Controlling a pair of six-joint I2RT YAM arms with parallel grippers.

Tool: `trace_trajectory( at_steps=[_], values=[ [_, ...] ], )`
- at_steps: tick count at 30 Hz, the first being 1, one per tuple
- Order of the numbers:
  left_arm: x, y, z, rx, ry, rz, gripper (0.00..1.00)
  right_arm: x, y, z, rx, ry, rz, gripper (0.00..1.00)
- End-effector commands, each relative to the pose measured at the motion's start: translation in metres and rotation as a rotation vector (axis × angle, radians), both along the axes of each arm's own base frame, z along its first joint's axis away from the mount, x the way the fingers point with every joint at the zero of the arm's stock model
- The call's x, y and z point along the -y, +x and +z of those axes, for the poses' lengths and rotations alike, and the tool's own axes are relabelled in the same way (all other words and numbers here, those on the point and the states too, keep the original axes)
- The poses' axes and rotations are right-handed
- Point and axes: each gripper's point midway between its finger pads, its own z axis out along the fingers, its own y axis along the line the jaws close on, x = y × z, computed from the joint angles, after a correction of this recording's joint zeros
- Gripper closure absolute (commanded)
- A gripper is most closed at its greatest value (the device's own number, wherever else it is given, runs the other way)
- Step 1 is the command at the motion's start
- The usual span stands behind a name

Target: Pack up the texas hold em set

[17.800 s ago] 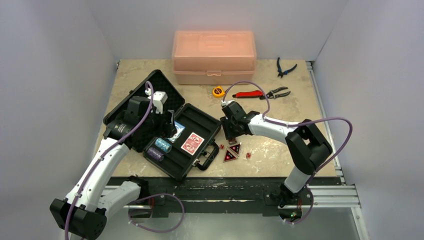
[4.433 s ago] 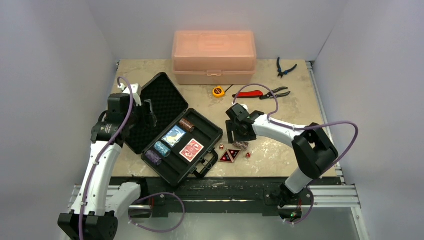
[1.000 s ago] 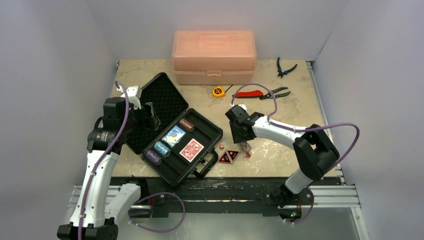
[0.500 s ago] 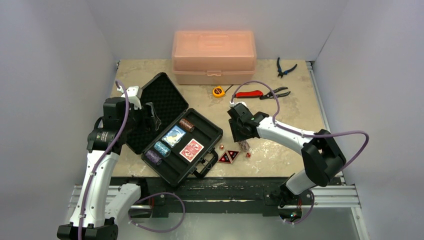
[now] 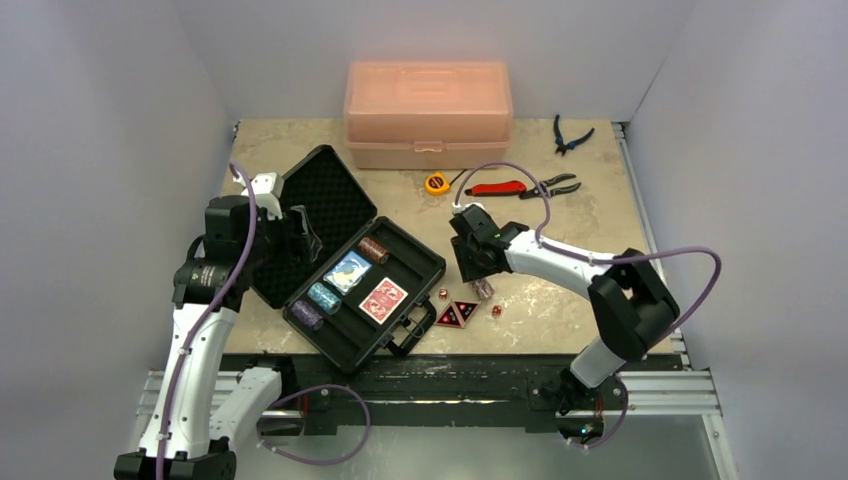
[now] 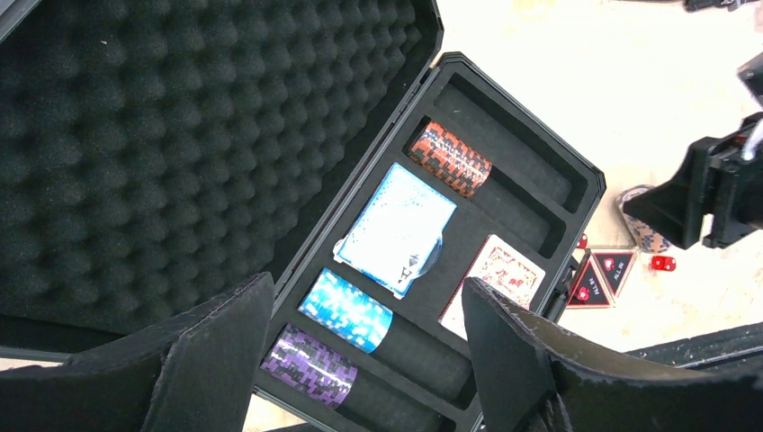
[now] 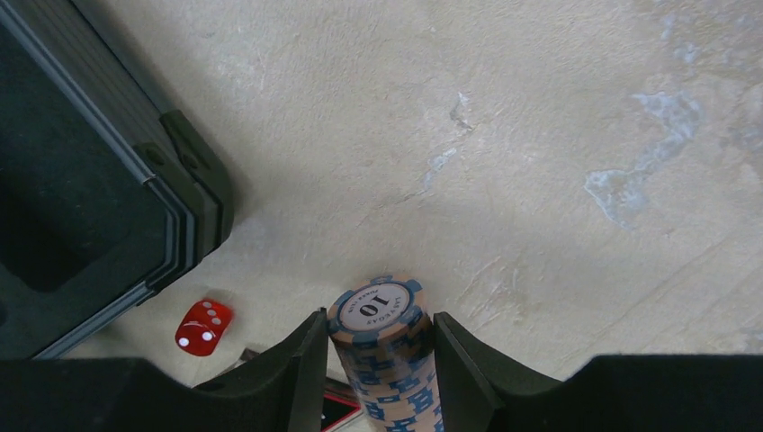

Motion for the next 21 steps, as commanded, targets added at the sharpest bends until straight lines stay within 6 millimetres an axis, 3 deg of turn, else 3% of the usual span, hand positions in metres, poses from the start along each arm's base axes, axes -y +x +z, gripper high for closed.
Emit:
trace_trajectory(
  at_steps=[1, 6, 9, 13, 21],
  values=[
    [0.003, 0.002, 0.006, 0.03, -0.015, -0.01, 0.24, -0.012, 0.006, -0.007, -0.006, 0.012, 0.034, 0.49],
    [0.003, 0.002, 0.007, 0.032, -0.015, -0.011, 0.24, -0.004, -0.001, -0.007, -0.016, 0.001, 0.023, 0.22],
    [0.003, 0.002, 0.006, 0.029, -0.015, -0.011, 0.24, 0.0, -0.009, -0.007, -0.035, 0.0, 0.022, 0.17],
    [0.003, 0.003, 0.006, 0.029, -0.015, -0.012, 0.24, 0.005, -0.018, -0.009, -0.054, 0.003, 0.012, 0.23],
    [0.005, 0.003, 0.006, 0.025, -0.018, -0.017, 0.24, 0.005, -0.025, -0.026, -0.118, -0.019, 0.009, 0.47]
  ],
)
